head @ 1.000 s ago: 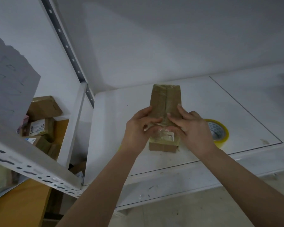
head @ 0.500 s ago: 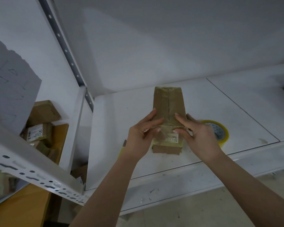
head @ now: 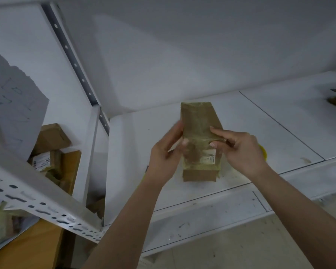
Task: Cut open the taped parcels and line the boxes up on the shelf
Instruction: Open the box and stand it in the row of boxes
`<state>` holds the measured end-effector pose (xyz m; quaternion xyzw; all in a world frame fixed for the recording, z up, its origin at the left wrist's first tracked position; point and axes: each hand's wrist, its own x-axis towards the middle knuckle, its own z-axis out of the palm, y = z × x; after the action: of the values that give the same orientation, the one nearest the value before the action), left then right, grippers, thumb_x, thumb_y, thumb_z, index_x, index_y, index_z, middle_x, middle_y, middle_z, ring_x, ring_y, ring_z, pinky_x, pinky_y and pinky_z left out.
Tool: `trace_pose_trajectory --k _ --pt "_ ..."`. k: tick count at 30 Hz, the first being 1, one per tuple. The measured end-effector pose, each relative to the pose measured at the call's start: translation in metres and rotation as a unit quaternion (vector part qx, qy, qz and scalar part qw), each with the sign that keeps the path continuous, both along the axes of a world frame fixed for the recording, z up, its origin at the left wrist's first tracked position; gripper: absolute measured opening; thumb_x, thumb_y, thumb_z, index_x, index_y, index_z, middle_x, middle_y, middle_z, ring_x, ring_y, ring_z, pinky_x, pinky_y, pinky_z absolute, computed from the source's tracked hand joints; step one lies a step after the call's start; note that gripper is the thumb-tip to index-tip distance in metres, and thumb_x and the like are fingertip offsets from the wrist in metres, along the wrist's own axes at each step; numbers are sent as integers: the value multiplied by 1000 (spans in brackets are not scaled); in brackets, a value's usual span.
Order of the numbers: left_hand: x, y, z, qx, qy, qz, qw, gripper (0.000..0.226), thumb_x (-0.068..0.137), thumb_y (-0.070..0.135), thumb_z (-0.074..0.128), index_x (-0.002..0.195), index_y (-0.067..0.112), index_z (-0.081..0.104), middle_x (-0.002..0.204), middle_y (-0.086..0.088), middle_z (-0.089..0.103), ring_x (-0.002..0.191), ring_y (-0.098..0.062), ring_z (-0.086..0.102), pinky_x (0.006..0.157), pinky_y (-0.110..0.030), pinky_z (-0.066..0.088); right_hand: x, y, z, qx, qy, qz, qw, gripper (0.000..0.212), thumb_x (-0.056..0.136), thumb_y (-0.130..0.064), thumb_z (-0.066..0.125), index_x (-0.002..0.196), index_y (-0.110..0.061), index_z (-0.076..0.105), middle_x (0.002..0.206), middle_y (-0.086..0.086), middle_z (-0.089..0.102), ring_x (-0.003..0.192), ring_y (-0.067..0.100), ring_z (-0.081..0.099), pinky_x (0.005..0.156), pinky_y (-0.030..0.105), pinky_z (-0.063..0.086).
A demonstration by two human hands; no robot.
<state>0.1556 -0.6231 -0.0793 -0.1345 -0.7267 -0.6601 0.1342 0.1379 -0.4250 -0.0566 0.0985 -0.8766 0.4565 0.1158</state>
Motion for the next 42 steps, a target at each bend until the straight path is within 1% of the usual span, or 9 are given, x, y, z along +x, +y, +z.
trace_pose_trajectory --k 3,9,14,19,26,31,34,38,42 --pt "-1 -4 20 -14 24 46 999 41 103 32 40 144 32 38 140 23 49 135 0 42 112 -31 39 1 6 25 -59 -29 48 997 41 81 -13 77 120 -23 68 98 -15 72 84 -9 66 83 4 44" --pt "5 11 38 -86 88 65 990 54 99 50 19 131 21 51 146 -15 37 145 -18 27 111 -11 23 11 0 50 -153 -55 128 978 37 78 -9 74 110 -27 68 85 -13 75 86 0 71 81 10 52" --pt "8 15 36 -139 102 74 982 65 93 58 26 120 5 52 143 -22 36 139 -29 34 106 -7 26 16 -2 54 -119 -37 114 986 36 81 -11 75 114 -25 70 90 18 74 96 25 71 93 30 55" --pt "8 13 39 -139 96 103 980 58 95 58 28 114 9 52 138 -18 43 130 -17 39 106 -14 32 19 1 55 -102 -65 145 982 41 89 -1 65 128 -13 62 89 -21 71 83 -9 67 79 7 49" --pt "8 7 50 -124 95 87 984 37 92 47 43 111 17 50 123 -1 51 122 -18 47 101 -19 37 26 2 59 -144 -51 149 977 38 86 -27 64 123 -24 64 88 1 76 82 10 68 88 36 57" --pt "13 6 59 -39 46 80 995 26 98 42 40 109 23 53 104 26 62 101 3 60 84 -14 47 26 9 63 -149 -12 152 977 45 92 -43 38 137 -38 42 142 -12 51 130 2 48 111 33 40" --pt "19 16 63 -24 43 72 996 31 97 47 38 108 21 53 93 19 65 88 -2 63 76 -17 50 30 -5 59 -112 30 181 977 46 95 -41 30 141 -35 36 142 -4 50 144 6 30 121 35 23" --pt "27 27 66 -4 40 86 995 39 96 49 37 111 16 52 97 2 62 88 -8 62 78 -23 51 31 -14 55 -66 105 138 983 30 105 -39 31 128 -25 45 94 -13 57 97 6 59 89 23 45" --pt "31 34 70 -54 45 110 991 30 95 45 38 110 21 49 116 -11 57 113 -25 56 98 -44 46 31 -17 49 -2 162 65 985 40 100 -27 30 127 -3 48 112 8 60 93 23 60 80 36 48"
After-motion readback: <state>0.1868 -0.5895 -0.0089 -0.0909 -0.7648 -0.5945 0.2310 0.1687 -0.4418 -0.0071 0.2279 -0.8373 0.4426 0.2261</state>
